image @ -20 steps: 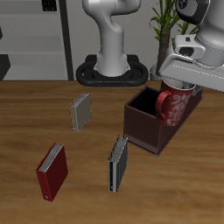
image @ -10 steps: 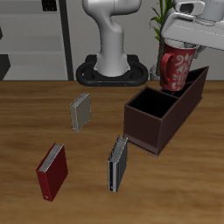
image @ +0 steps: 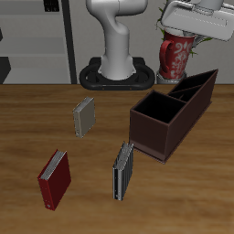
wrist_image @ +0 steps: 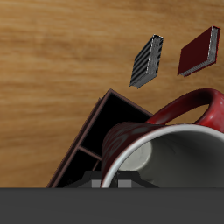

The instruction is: Place the red mug into the left desk caddy's left compartment

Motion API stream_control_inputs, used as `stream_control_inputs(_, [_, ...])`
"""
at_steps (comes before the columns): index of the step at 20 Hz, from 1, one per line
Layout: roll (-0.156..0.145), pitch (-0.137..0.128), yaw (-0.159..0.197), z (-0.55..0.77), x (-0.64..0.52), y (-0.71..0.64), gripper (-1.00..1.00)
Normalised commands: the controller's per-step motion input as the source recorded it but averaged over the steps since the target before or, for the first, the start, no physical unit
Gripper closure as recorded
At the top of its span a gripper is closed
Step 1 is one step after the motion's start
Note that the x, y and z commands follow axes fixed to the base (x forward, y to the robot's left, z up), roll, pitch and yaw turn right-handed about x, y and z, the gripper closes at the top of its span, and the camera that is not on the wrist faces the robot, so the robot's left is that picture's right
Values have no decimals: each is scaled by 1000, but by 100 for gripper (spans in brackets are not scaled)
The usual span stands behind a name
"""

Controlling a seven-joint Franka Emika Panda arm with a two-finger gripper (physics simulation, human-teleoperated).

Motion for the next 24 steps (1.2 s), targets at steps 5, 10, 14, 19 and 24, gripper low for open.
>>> stream_control_inputs(5, [-57,13,-45,-150,-335,-43,100])
stream_control_inputs(10, [-72,0,-26,-232,-437,-41,100])
stream_control_inputs(14, [-28,-26,-25,-52,-416,0,100])
stream_control_inputs(19, [-46,-10,-46,-5,-377,60,100])
stream_control_inputs(24, [8,6,-10,-40,-312,187,100])
